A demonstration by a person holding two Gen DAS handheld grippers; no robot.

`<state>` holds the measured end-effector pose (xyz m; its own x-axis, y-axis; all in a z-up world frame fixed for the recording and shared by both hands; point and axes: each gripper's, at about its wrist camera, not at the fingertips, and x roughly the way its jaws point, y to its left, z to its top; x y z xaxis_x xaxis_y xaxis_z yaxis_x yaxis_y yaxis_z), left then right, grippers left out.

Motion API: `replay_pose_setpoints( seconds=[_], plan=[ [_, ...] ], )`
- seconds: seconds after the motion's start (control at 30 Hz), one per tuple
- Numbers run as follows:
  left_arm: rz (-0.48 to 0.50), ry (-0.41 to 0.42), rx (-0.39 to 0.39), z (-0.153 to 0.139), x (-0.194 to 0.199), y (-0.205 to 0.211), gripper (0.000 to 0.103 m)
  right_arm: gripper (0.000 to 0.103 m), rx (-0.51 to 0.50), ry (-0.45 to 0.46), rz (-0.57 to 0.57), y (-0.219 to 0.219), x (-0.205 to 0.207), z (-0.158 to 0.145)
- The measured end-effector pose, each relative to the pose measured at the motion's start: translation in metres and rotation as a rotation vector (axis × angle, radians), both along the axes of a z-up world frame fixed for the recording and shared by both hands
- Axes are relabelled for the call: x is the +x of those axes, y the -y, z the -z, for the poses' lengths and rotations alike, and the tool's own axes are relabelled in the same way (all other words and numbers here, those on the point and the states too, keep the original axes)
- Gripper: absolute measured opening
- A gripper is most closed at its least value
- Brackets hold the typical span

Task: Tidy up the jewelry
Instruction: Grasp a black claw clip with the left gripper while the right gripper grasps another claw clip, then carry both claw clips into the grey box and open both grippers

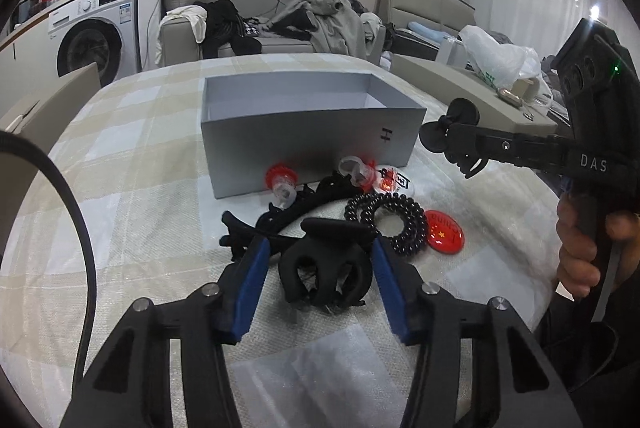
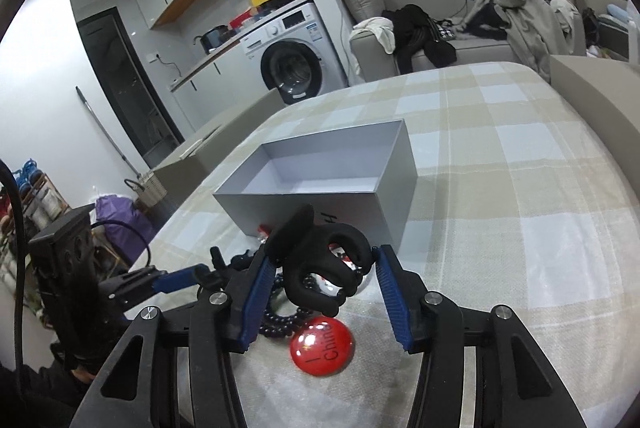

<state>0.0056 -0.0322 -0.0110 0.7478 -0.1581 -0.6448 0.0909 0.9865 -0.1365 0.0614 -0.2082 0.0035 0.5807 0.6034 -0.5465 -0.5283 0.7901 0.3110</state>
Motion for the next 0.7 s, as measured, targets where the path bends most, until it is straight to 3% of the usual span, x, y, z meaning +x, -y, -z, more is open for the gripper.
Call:
replay_pose_setpoints(
  seconds=[0.23, 0.5, 0.7],
  plan=[
    [0.017, -0.029, -0.013, 0.003, -0.001, -0.001, 0.042, 0.050, -0.014, 0.000, -0.023, -0.006, 0.002, 0.002],
    [0.007, 0.037, -0.040, -0.008, -0.009, -0.005, 0.042, 0.050, 0.002, 0.008, -0.028, -0.004, 0.001, 0.001],
    [-0.015, 0.082, -0.014, -0.017, -0.010, -0.005, 0.042, 0.051, 0.017, 0.025, -0.020, -0.003, 0.001, -0.004]
  ],
)
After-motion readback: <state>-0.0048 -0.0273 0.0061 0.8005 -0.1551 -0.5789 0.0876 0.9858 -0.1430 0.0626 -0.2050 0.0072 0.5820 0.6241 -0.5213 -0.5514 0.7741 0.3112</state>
